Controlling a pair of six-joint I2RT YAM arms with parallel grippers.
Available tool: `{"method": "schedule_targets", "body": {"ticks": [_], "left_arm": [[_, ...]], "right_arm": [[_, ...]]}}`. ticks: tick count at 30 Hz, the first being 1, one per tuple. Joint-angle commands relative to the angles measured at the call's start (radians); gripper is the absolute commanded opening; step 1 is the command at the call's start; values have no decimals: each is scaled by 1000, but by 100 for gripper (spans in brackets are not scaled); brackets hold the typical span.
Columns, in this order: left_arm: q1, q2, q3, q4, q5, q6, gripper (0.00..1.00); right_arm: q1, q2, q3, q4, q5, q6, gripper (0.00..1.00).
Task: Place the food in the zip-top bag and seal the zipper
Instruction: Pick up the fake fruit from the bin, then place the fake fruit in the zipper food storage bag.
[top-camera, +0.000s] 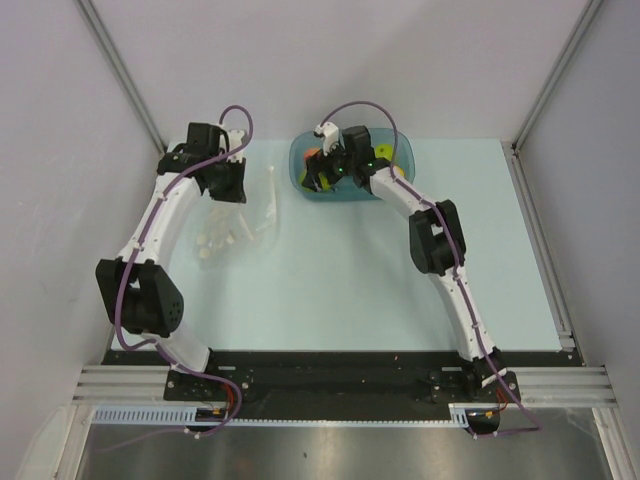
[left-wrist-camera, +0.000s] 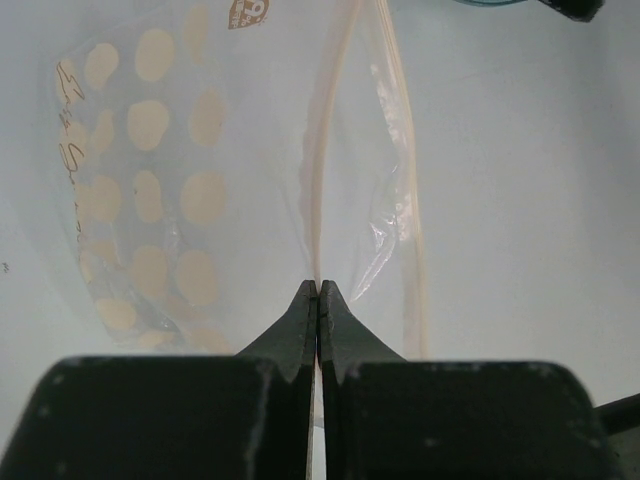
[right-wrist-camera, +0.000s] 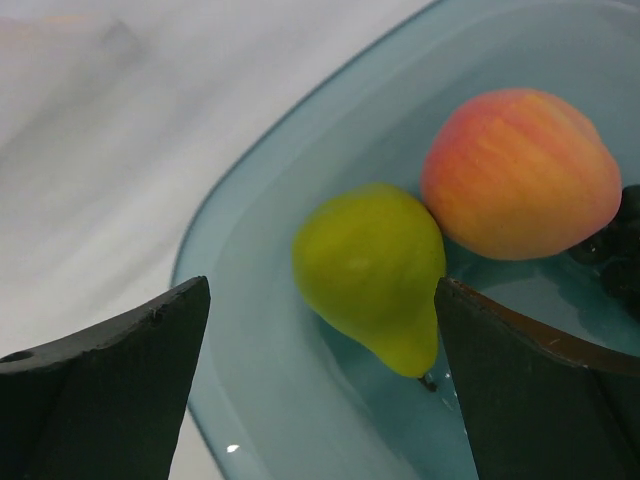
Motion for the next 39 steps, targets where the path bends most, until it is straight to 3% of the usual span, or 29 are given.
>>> {"method": "schedule_targets", "body": {"ticks": [1,10,15,16,19,25,28,39], "left_arm": [[0,-1,43,15,2,-12,0],[0,5,51,15,-2,-10,0],[0,19,59,18,16,-8,0],[0,22,69,15,22,-7,0],[-2,39,97,12,41,-8,0],[-2,52,117,33,70,-19,0],[-2,59,115,50,85,-45,0],[-2,91,152,50,153,-105,0]], "right_arm": [[-2,35,38,36,42,-86,100],[18,114,70,42,132,-149,97],[4,131,96,48,144,-135,69],[-1,128,95,47,132,-126,58],[-19,87,61,59,101,-95,39],[-61,-60,-51,108,42,1,23],[-79,-149,-91,128,-17,64,17],[-50,-409,-303,355,-270,518,14]]}}
